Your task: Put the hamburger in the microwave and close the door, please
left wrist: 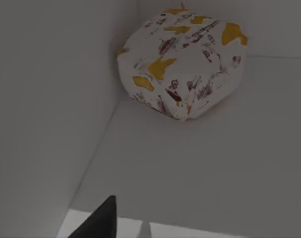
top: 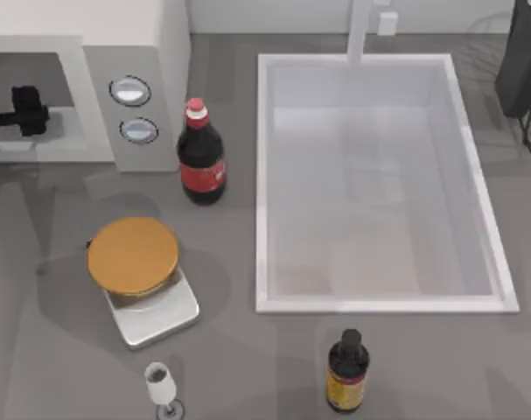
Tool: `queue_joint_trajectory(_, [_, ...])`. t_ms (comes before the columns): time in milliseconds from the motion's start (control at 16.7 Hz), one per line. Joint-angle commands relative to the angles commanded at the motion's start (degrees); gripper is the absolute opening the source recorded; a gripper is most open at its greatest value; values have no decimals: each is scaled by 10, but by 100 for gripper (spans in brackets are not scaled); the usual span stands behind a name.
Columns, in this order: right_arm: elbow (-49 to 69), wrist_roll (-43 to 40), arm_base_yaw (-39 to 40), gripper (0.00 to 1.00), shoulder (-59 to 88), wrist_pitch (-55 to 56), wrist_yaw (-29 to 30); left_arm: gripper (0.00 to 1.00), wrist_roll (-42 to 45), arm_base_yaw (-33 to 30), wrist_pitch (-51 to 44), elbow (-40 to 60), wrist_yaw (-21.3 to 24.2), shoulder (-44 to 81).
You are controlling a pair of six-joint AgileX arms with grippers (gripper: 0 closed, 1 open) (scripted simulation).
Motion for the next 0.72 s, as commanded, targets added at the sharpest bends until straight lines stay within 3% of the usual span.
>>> queue_joint_trajectory(480, [0,0,0,100,0,0,0,100,11,58,162,-308,32,-123])
queue_joint_trajectory(720, [0,0,0,100,0,0,0,100,-2,92,183,-379,25,-143])
